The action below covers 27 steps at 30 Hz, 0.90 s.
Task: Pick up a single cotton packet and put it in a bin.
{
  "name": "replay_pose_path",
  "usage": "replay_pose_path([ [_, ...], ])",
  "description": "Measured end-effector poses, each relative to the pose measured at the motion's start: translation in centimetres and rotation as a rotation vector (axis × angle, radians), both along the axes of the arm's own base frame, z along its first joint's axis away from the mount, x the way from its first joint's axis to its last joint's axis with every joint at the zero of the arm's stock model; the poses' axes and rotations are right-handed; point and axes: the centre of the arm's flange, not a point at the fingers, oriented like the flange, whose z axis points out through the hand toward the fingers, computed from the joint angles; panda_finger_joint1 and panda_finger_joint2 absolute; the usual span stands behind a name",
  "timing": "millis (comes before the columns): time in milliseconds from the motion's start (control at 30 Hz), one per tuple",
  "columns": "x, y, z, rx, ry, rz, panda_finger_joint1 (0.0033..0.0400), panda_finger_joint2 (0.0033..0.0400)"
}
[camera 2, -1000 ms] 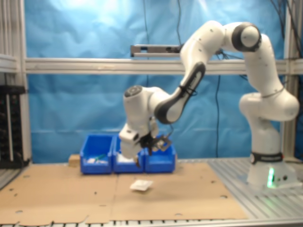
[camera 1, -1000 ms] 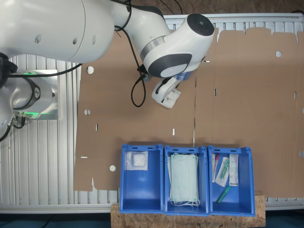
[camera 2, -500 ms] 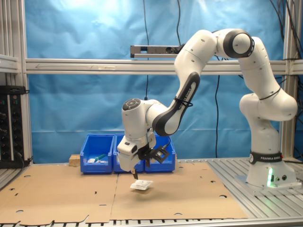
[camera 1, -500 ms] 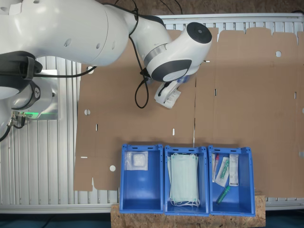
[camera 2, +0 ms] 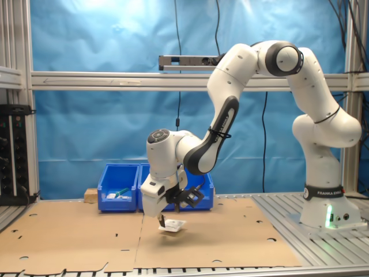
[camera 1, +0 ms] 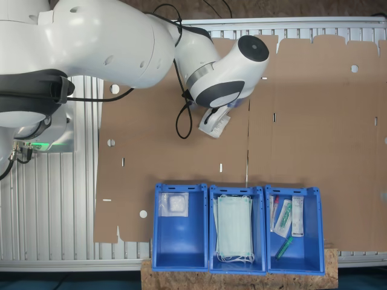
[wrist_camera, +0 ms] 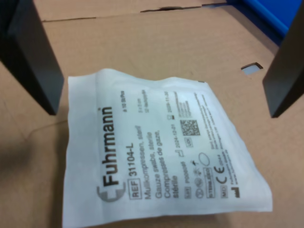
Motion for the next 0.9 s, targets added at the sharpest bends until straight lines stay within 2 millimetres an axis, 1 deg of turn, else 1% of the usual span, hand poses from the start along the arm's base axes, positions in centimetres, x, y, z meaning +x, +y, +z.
replay_pose_path([
  [900, 0.24, -0.83, -0.29, 0.018, -0.021, -0.009, 0.0400, 0.0400],
])
